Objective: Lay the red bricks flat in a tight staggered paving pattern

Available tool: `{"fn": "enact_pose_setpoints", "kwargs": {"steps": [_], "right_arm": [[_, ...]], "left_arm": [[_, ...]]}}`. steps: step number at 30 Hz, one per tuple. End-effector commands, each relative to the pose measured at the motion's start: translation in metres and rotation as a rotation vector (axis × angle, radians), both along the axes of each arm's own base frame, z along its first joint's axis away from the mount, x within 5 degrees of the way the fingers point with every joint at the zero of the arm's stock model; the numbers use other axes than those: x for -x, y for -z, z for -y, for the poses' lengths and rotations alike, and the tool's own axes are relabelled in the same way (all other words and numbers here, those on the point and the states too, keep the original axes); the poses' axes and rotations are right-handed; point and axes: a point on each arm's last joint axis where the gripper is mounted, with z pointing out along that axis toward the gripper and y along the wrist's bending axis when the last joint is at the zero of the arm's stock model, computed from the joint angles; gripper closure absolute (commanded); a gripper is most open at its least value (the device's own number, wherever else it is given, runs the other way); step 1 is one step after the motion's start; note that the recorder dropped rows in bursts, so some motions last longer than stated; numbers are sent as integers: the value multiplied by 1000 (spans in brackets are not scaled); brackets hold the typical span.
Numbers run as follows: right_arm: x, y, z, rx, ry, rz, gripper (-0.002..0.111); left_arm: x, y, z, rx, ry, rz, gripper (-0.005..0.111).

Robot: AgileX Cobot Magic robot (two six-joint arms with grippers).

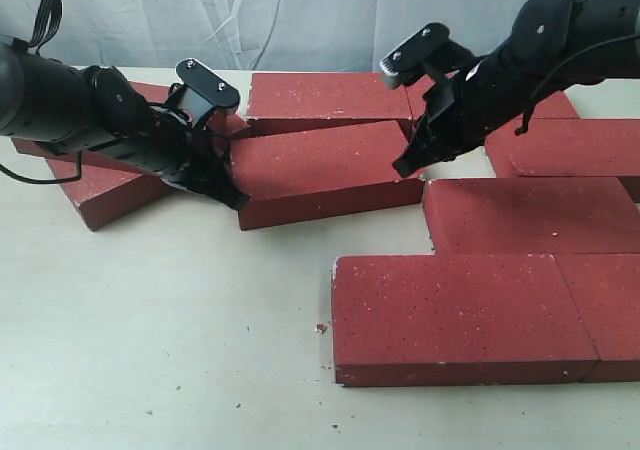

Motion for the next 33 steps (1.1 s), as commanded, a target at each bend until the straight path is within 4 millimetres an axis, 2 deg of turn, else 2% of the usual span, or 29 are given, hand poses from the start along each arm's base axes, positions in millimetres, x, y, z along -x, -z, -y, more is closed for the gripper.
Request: {"fn": "enact_pose_setpoints", "kwargs": {"steps": [1, 6, 11, 15, 22, 33], "right_arm": [[-15, 2, 19, -30, 126, 52, 109], [-24, 18, 19, -20, 145, 85, 109], [-28, 21, 20, -6, 144, 127, 109], [-33, 36, 21, 44, 114, 141, 109], [-35, 43, 24, 49, 123, 144, 109], [-28, 54, 12, 67, 70, 68, 109]], "left_arm": [[-1, -2, 0, -1, 0, 9, 107], [-2, 4, 0, -8, -2, 1, 107], [-10, 14, 6, -15, 11, -15, 107], [-13, 19, 6, -19, 6, -13, 107], [-18, 15, 6, -15, -8, 27, 107], [-23, 12, 5, -10, -42, 87, 107]]}}
